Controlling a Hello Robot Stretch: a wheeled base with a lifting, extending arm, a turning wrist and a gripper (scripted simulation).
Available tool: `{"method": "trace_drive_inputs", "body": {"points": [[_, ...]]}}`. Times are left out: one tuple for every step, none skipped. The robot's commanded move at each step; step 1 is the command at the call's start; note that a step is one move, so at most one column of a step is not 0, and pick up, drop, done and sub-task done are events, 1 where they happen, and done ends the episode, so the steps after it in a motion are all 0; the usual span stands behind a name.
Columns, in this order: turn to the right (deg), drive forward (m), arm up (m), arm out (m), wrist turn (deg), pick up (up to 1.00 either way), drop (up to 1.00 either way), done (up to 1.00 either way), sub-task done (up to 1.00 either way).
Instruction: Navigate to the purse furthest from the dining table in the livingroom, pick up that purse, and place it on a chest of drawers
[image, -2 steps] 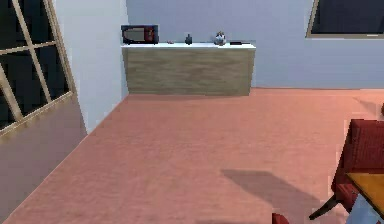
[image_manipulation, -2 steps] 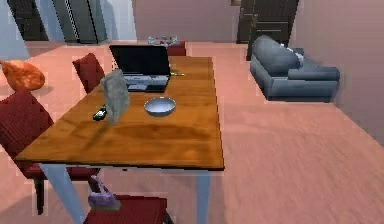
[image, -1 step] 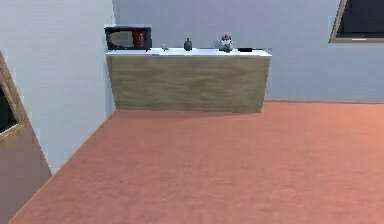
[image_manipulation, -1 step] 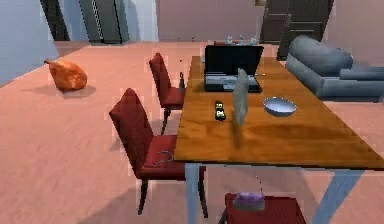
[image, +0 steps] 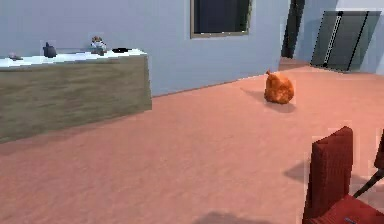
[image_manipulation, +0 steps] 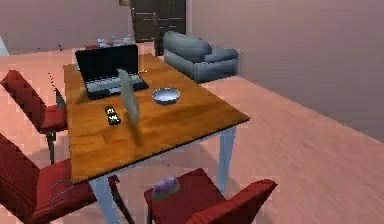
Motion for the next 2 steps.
{"method": "trace_drive_inputs", "body": {"points": [[0.0, 1.00, 0.00, 0.00, 0.0, 0.00, 0.00, 0.00, 0.00], [9.0, 0.00, 0.00, 0.00, 0.0, 0.00, 0.00, 0.00, 0.00]]}}
